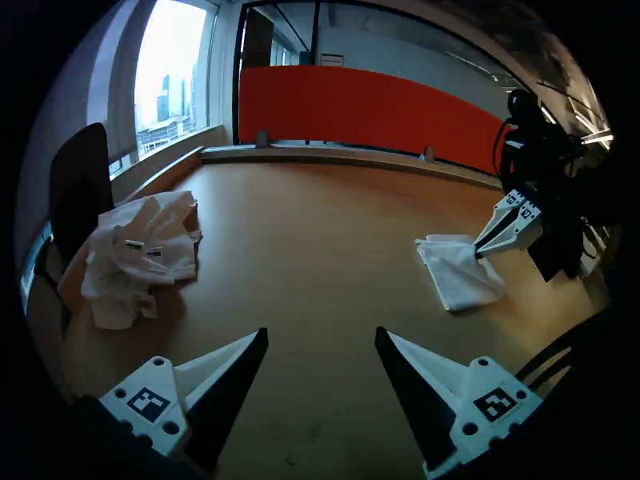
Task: Fold towel
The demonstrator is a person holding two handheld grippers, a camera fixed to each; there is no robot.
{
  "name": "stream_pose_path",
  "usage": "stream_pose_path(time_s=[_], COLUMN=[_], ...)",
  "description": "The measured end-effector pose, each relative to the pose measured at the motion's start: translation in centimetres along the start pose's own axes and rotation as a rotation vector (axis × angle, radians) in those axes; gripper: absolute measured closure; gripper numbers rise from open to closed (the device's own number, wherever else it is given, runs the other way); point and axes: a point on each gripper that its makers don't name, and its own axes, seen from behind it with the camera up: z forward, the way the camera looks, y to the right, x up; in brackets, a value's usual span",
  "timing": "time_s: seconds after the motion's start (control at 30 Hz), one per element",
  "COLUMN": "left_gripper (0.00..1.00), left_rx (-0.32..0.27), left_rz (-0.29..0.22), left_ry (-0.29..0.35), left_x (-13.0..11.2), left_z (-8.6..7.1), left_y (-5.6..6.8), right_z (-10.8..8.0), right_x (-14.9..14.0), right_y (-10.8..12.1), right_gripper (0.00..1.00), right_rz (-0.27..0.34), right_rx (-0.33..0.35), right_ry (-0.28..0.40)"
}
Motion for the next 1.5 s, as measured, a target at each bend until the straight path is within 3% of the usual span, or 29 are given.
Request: stream_pose_path(time_s=[0.7, 0.8, 0.97, 1.03, 1.5], left_gripper=[0.01, 0.01, 0.01, 0.01, 0.00], left_rx=[-0.007, -0.006, -0.005, -0.005, -0.011], left_rz=[0.007, 0.006, 0.005, 0.004, 0.010], left_ry=[-0.013, -0.014, -0.017, -0.018, -0.017], left_x=[-0.3, -0.4, -0.5, -0.6, -0.3], left_z=[0.4, 0.4, 0.3, 0.3, 0.4], left_y=[0.3, 0.3, 0.3, 0.3, 0.4], right_z=[-0.8, -0.9, -1.1, -1.2, -1.7], right_x=[-0.1, -0.2, -0.5, -0.6, -4.0], right_y=[-0.3, -0.3, -0.7, -0.9, -1.0], right_gripper=[0.93, 0.82, 0.45, 0.34, 0.30], right_rz=[-0.011, -0.018, -0.019, -0.009, 0.059], right_rx=[0.012, 0.008, 0.012, 0.017, -0.024], right_ry=[0.014, 0.015, 0.016, 0.016, -0.016])
